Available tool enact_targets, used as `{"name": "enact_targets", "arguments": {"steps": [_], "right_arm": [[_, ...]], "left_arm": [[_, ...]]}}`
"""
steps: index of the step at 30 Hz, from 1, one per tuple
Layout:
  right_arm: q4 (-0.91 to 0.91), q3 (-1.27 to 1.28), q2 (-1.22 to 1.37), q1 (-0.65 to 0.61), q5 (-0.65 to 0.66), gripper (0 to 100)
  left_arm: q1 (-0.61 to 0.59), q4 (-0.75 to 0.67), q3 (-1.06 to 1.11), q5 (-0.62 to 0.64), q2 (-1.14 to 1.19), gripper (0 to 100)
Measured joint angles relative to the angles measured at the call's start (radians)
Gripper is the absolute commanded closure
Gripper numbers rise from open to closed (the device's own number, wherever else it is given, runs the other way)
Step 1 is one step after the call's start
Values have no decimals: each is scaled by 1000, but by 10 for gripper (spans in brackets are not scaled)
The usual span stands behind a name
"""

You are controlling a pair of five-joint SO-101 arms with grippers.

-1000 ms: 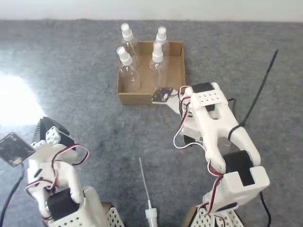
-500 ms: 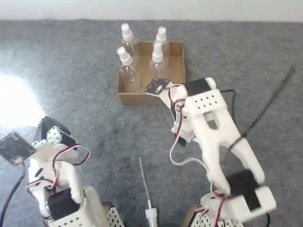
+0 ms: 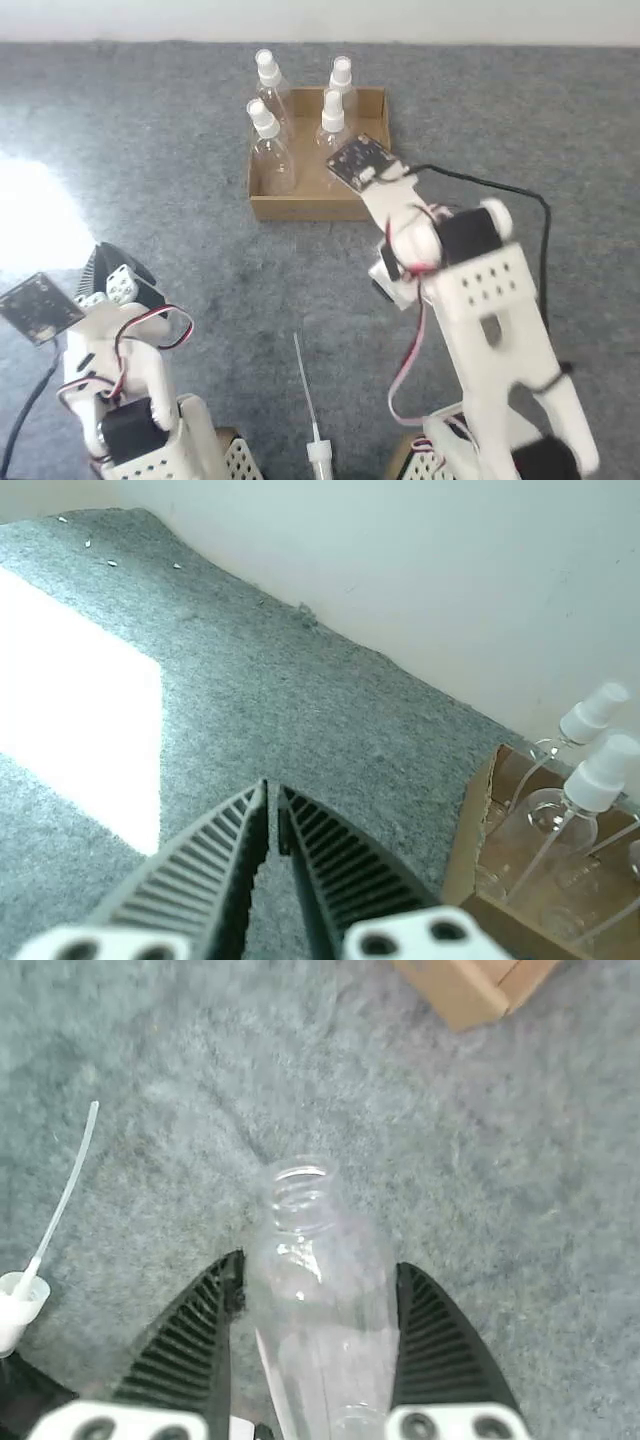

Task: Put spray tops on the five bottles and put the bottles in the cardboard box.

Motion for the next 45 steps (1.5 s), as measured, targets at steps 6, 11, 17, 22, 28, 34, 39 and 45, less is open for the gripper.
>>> {"name": "enact_targets", "arguments": {"steps": [6,11,17,22,28,34,39,45], "right_arm": [[-126,201,-221,-3,-2,968],[-238,358,-336,-3,-8,968],[-282,423,-425,48,-52,968],[-325,471,-499,92,-78,968],[-456,634,-595,114,-101,968],[-517,732,-727,147,-106,968],[-557,775,-787,150,-135,968],[-578,801,-798,152,-161,968]], "left_arm": [[0,0,0,0,0,987],[0,0,9,-6,0,987],[23,0,9,-6,0,987],[78,-3,34,-68,0,987],[118,-6,38,-112,0,987],[120,-6,38,-112,0,987],[120,-6,34,-117,0,987],[164,-6,-35,-120,0,987]]}}
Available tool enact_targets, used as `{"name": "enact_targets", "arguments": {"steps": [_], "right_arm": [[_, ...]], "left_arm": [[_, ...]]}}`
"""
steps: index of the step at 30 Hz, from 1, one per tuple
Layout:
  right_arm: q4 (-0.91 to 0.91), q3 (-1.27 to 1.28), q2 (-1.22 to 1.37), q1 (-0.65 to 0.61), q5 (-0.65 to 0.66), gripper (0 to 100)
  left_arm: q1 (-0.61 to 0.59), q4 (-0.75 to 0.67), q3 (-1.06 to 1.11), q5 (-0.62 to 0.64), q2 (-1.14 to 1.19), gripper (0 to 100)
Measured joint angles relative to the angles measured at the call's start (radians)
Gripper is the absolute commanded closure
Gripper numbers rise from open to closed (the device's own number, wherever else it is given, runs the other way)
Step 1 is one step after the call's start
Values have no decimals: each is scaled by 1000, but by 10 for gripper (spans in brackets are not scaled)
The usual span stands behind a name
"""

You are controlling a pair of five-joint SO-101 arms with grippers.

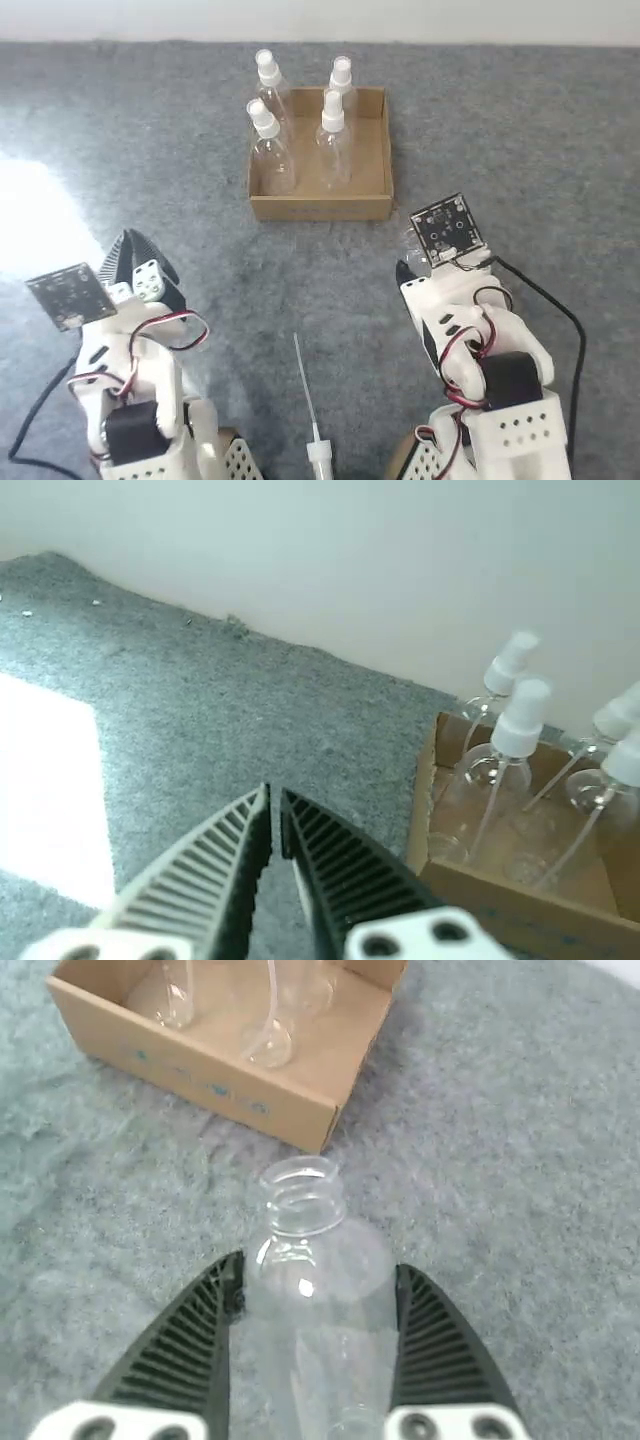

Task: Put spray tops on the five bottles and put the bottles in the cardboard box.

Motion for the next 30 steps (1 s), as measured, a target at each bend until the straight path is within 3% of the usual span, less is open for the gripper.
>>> {"name": "enact_targets", "arguments": {"steps": [6,9,15,20,24,30], "right_arm": [[-38,29,0,-2,-40,969],[-41,29,0,-2,-46,969],[-41,29,0,-2,-46,969],[-41,29,0,60,-48,968],[-55,29,0,114,-78,968],[-60,29,0,124,-83,968]], "left_arm": [[164,11,-12,-127,0,988],[221,77,-44,-235,0,988],[281,238,-181,-322,2,988],[420,365,-256,-333,126,988],[519,381,-264,-333,281,978],[615,381,-264,-269,497,819]]}}
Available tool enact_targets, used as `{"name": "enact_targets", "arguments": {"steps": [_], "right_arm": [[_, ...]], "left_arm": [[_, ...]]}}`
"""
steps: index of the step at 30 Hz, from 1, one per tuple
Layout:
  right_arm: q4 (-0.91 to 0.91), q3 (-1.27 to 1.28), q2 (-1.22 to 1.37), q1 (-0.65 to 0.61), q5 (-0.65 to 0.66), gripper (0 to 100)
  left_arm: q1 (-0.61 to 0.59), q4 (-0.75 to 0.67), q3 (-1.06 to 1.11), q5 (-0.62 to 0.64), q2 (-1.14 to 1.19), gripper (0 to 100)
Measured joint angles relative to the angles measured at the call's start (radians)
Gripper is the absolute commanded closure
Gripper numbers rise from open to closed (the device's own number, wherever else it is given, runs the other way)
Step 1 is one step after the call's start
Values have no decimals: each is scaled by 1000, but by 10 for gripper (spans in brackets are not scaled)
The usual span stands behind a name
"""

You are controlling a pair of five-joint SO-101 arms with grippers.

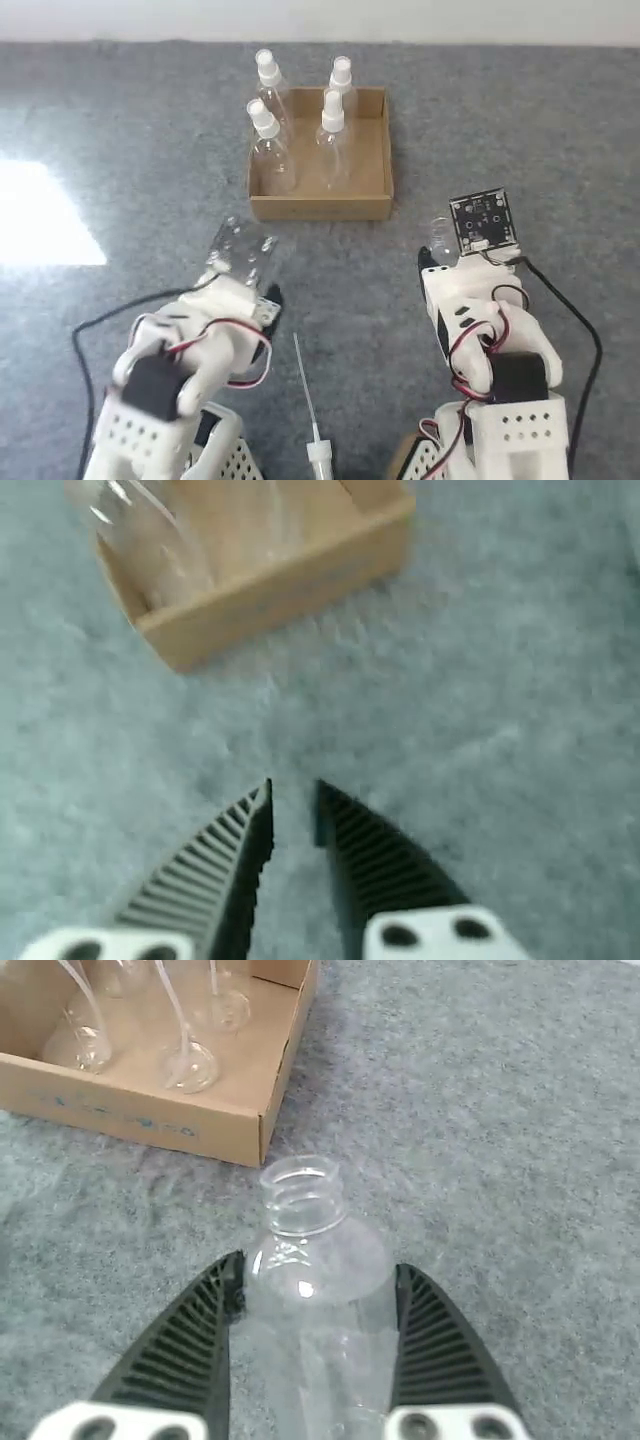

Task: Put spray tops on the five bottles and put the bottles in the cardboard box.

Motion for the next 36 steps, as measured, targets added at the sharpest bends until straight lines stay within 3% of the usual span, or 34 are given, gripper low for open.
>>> {"name": "enact_targets", "arguments": {"steps": [7,17,26,31,36], "right_arm": [[0,0,0,2,0,968],[0,0,0,2,0,967],[0,0,0,2,0,966],[0,0,0,2,0,965],[0,0,0,2,0,965]], "left_arm": [[72,0,-21,49,219,820],[81,0,-40,52,483,820],[84,-98,-40,55,674,820],[155,-133,-40,55,806,821],[207,-160,-57,127,898,919]]}}
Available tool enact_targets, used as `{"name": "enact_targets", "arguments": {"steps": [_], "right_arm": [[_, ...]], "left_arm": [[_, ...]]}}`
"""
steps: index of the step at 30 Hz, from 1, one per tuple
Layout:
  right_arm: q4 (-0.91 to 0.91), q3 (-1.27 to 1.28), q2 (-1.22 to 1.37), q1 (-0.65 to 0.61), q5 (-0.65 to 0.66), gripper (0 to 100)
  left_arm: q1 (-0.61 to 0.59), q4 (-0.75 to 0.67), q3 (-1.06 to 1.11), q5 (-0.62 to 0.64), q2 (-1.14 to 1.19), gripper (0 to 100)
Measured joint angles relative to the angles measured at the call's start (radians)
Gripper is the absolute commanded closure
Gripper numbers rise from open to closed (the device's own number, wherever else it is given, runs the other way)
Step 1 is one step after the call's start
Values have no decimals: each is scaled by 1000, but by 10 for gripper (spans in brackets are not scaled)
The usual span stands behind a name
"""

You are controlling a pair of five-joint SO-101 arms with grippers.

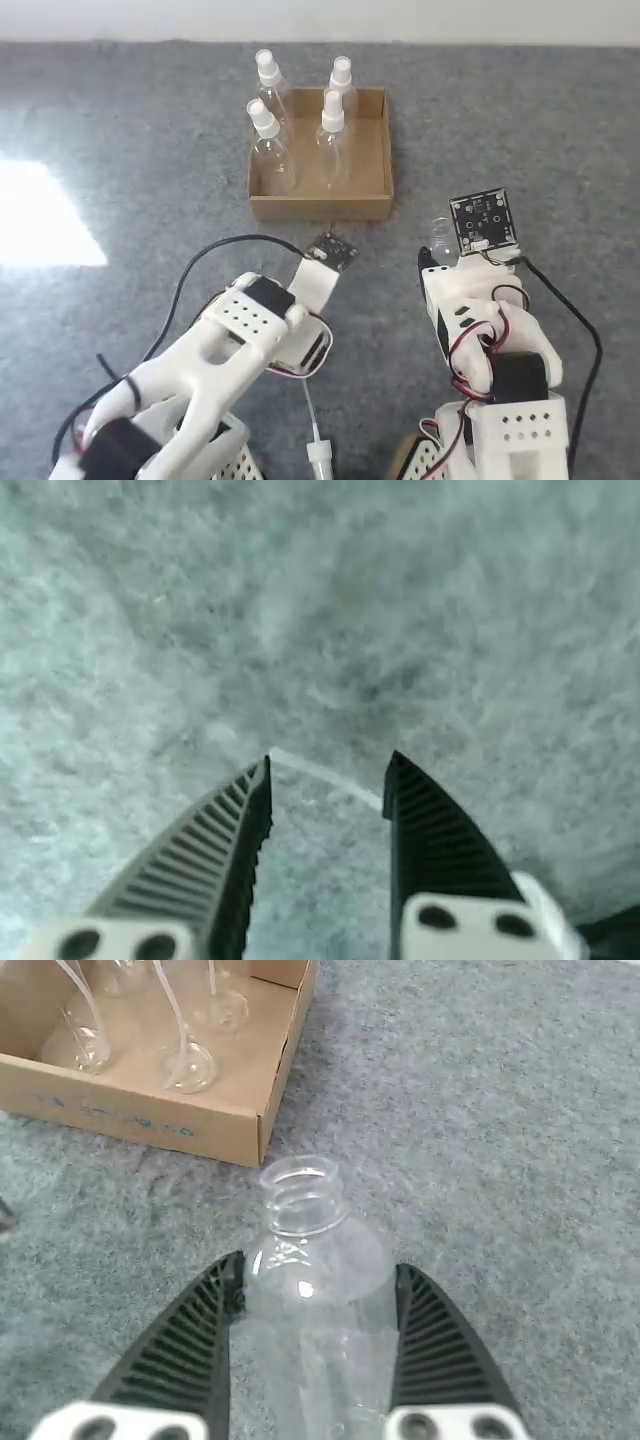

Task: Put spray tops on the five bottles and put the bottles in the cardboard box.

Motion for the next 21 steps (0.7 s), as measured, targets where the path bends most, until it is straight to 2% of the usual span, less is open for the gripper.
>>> {"name": "enact_targets", "arguments": {"steps": [3,14,17,21], "right_arm": [[0,0,0,0,0,965],[0,0,0,0,0,965],[0,0,0,0,0,965],[0,0,0,0,0,965]], "left_arm": [[3,-32,-3,32,17,994],[2,-34,-9,43,17,988],[-60,-34,-51,41,17,988],[-213,-34,-133,43,17,988]]}}
